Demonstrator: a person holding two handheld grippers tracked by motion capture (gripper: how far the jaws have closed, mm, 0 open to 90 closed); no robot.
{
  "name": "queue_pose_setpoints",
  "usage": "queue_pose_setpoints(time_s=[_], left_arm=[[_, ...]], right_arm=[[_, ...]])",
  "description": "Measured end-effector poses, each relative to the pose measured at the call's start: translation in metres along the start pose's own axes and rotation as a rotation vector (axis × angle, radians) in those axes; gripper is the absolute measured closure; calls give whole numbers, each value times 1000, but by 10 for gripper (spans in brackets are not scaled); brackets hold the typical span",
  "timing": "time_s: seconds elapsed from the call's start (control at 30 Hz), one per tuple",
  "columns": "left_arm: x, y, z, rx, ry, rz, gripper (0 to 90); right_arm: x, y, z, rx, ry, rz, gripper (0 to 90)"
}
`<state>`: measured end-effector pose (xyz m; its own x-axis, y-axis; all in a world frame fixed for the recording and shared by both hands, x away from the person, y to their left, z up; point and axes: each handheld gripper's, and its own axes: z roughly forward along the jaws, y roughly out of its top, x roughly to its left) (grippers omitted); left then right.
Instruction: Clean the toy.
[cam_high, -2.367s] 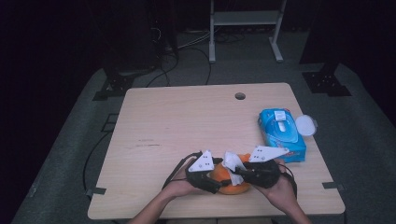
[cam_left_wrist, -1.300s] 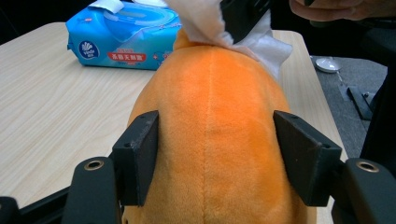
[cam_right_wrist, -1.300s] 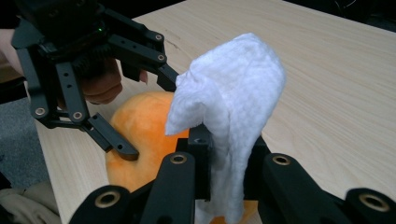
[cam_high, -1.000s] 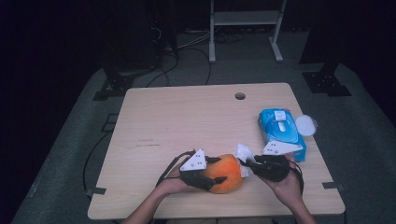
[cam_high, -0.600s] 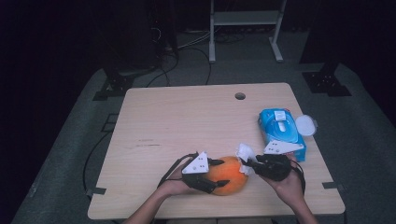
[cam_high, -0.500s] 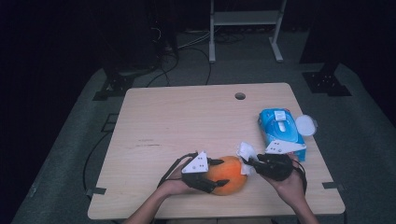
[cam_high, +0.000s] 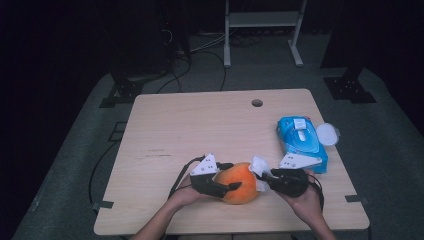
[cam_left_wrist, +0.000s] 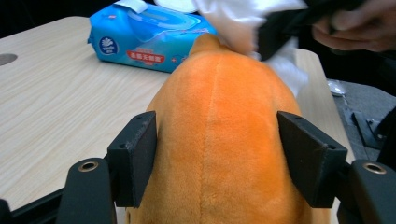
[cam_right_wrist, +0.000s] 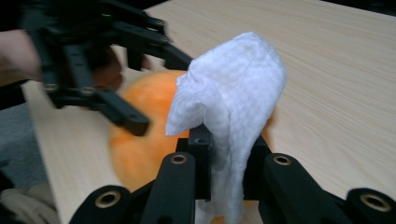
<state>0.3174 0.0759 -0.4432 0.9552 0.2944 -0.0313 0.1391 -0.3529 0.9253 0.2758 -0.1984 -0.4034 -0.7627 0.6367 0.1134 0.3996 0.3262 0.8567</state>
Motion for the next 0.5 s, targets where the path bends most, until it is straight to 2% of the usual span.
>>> queue_pose_setpoints(time_s=[0.07,0.13,0.27,0.3,0.37,0.4,0.43,0.47,0.5], left_arm=[[2,-1,-2,2,3,-10,312],[3,-1,-3,3,12,-16,312],[6,0,-5,0,30,-43,313],[6,-1,-4,1,28,-47,312],[5,-1,-3,-1,35,-43,311],[5,-1,-3,-3,37,-44,310],[4,0,-2,-2,38,-45,308],[3,0,-1,-4,40,-41,308],[3,0,-1,0,43,-35,307]], right_arm=[[4,1,3,-3,21,-21,787],[2,0,3,0,23,-11,788],[-8,-8,2,32,-25,7,788],[-8,-9,2,28,-20,18,788],[-4,-6,2,25,-18,7,788],[4,-1,3,2,30,-14,788],[9,1,5,1,53,-32,786],[9,1,5,1,53,-32,786],[14,2,8,10,53,-61,785]])
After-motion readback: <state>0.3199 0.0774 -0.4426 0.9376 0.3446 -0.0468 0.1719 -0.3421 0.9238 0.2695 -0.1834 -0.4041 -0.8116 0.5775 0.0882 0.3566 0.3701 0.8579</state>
